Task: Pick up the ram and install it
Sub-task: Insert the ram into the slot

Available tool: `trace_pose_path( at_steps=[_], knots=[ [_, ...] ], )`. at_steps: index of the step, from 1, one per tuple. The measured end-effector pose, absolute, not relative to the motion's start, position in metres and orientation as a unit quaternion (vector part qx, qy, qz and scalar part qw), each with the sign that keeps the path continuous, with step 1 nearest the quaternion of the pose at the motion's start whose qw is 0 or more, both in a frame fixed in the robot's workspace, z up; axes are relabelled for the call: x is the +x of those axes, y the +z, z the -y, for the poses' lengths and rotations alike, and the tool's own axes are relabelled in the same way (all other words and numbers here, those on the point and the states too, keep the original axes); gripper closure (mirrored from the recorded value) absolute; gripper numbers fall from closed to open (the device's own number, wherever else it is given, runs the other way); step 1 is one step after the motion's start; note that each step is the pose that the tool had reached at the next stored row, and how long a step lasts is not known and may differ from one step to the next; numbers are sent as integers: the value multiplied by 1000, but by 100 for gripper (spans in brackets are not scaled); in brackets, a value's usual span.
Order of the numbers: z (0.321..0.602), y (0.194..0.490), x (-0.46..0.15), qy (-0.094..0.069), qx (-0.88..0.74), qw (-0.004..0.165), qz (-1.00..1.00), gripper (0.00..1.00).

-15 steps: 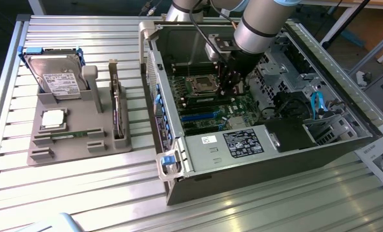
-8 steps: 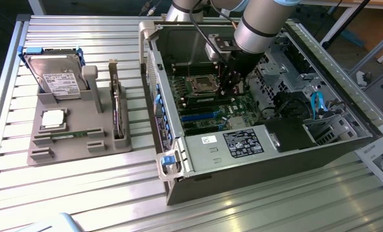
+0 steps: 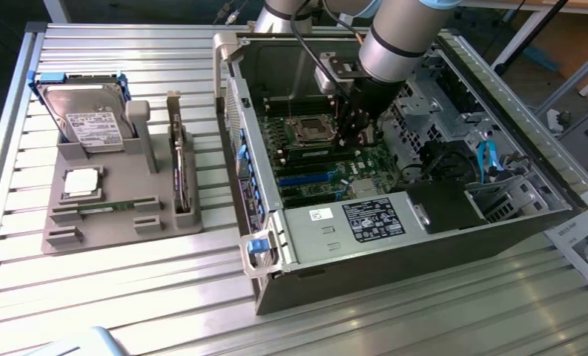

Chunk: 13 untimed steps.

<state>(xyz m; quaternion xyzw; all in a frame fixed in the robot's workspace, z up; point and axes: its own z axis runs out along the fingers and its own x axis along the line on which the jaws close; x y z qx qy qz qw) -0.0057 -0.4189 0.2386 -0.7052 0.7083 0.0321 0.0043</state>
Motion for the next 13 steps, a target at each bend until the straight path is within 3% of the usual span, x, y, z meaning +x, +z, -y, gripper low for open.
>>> trace_pose_path(
  at_steps=[13],
  knots=[
    [419, 239, -7, 32, -705, 4, -708, 88]
  ],
)
